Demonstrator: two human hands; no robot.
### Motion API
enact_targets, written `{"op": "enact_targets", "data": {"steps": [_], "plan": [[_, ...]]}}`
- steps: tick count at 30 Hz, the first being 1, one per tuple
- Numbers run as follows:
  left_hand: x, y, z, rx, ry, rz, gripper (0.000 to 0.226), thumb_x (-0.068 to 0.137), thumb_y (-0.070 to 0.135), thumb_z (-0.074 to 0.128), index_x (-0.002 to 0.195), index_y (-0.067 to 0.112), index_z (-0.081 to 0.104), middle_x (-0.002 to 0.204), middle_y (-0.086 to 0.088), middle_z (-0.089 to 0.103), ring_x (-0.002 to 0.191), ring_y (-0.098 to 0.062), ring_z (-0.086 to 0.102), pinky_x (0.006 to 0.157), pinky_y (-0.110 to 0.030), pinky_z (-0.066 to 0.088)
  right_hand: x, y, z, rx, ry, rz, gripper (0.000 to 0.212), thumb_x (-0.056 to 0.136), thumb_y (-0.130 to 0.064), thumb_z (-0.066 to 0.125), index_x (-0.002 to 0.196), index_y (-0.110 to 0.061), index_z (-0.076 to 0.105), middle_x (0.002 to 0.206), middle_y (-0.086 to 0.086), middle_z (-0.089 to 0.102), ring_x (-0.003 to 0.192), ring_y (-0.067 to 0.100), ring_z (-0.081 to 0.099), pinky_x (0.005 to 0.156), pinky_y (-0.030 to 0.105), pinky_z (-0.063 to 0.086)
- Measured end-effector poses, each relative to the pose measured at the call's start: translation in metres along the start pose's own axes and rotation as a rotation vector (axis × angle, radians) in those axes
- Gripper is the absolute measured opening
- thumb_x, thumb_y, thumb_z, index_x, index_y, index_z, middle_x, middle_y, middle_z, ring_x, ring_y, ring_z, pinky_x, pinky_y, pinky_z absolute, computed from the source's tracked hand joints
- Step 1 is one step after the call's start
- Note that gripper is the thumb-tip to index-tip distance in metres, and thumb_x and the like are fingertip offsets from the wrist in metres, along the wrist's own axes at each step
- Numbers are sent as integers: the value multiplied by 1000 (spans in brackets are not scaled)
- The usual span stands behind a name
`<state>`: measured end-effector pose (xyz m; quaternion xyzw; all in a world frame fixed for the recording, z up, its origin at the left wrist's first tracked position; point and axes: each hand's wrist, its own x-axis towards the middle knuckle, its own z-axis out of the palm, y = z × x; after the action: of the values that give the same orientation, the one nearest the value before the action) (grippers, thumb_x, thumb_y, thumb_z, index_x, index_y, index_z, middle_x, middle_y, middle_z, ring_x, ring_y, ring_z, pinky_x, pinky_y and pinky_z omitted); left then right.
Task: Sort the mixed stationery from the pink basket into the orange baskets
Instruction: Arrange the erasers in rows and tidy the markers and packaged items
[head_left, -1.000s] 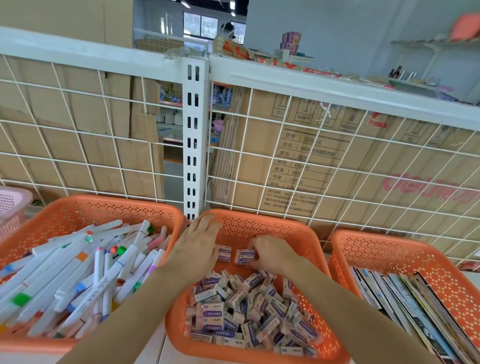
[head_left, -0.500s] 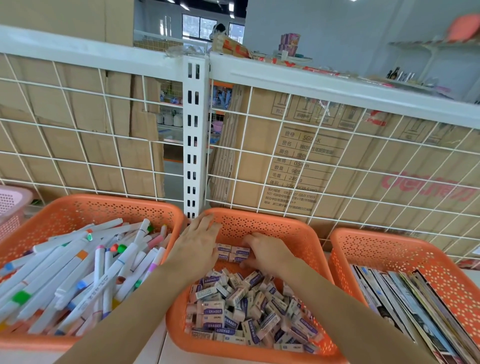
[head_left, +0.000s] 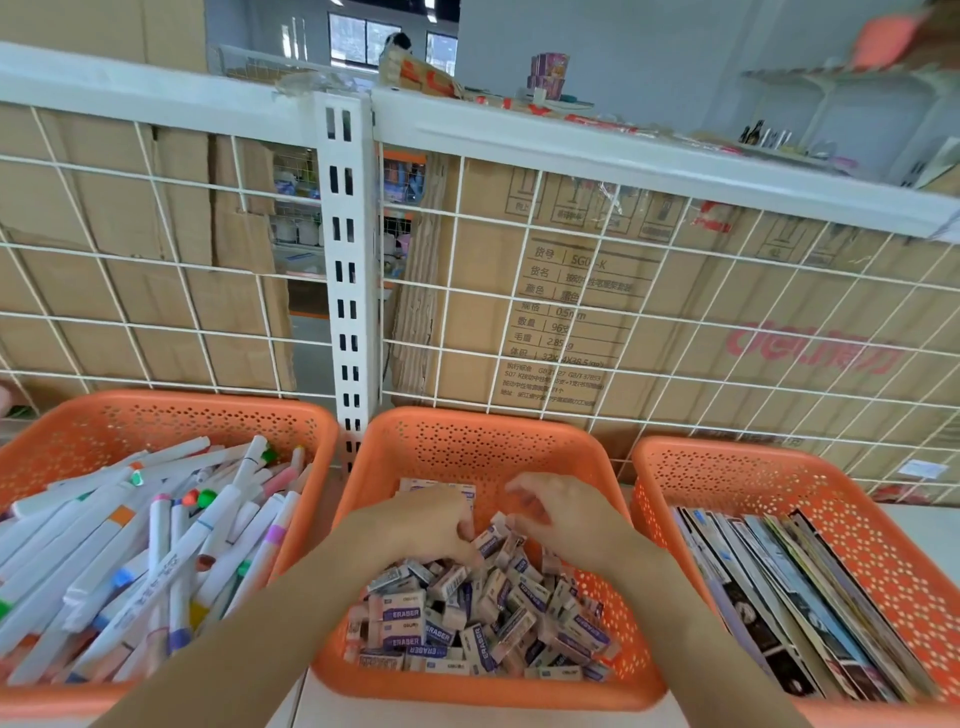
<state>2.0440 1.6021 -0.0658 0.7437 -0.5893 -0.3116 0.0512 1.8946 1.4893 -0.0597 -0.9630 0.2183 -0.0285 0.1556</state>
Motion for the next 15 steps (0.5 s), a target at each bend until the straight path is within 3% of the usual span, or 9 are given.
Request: {"op": "enact_targets", "data": {"steps": [5, 9, 11, 15], "plan": [[9, 1, 9, -81, 64, -58, 27, 86, 29, 63, 101, 8, 69, 105, -11, 68, 95, -27, 63, 80, -35, 49, 1, 6, 2, 87, -34, 48, 29, 94, -14, 50, 121, -19, 59, 119, -1, 62, 108, 13, 56, 92, 26, 43], [12, 3, 14, -162, 70, -81, 17, 85, 22, 64, 93, 7, 66, 87, -10, 63, 71, -19, 55, 59, -26, 40, 2, 6, 3, 38, -68, 35, 35, 89, -1, 47, 114, -18, 64, 118, 0, 63, 111, 14, 55, 93, 27, 43], [11, 4, 12, -226, 87, -89, 6, 86, 15, 62, 82, 12, 60, 71, -4, 54, 57, -13, 46, 49, -21, 35, 2, 8, 3, 21, -115, 29, 34, 86, -1, 51, 112, -19, 65, 117, -1, 63, 108, 13, 55, 89, 26, 44], [11, -2, 4, -378, 190, -90, 11, 89, 5, 57, 81, 10, 50, 76, -7, 55, 54, -7, 57, 52, -18, 41, 2, 7, 2, -13, -176, 21, 26, 83, -16, 65, 108, -20, 67, 103, -4, 59, 92, 9, 52, 80, 24, 42]]}}
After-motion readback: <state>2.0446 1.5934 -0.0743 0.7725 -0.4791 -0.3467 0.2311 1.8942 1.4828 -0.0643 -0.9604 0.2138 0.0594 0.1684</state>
